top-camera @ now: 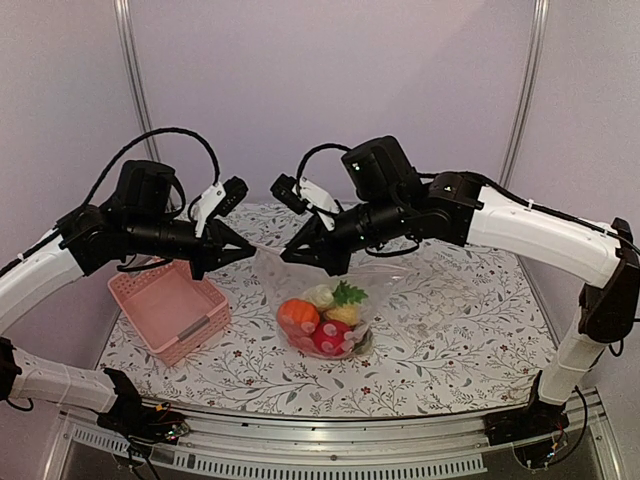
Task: Place the food in the zip-top bag and seal the zipper
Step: Zip the zipper on the zipper food storage bag.
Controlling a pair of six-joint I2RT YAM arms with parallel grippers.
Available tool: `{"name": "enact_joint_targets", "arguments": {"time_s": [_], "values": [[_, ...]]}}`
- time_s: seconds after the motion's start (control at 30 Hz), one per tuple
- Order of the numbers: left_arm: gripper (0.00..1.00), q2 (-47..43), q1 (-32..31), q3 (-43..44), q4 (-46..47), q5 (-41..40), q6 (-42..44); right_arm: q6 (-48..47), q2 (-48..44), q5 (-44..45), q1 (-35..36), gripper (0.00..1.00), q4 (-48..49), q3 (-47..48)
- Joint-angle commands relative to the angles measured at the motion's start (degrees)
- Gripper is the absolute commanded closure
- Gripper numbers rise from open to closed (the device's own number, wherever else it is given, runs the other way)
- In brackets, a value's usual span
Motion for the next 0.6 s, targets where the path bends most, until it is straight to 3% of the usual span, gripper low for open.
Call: {"name": "enact_joint_targets", "arguments": {"time_s": [0.0, 0.57], "values": [[1.00, -2.0, 2.9, -0.4, 2.4, -4.9, -1.2, 0.8, -2.4, 1.9, 0.1, 1.00, -6.5, -2.2], [1.00, -2.4, 4.6, -0.7, 3.3, -6.1, -2.2, 1.6, -3.8, 3.7, 0.0, 1.00, -6.0, -4.1]]}}
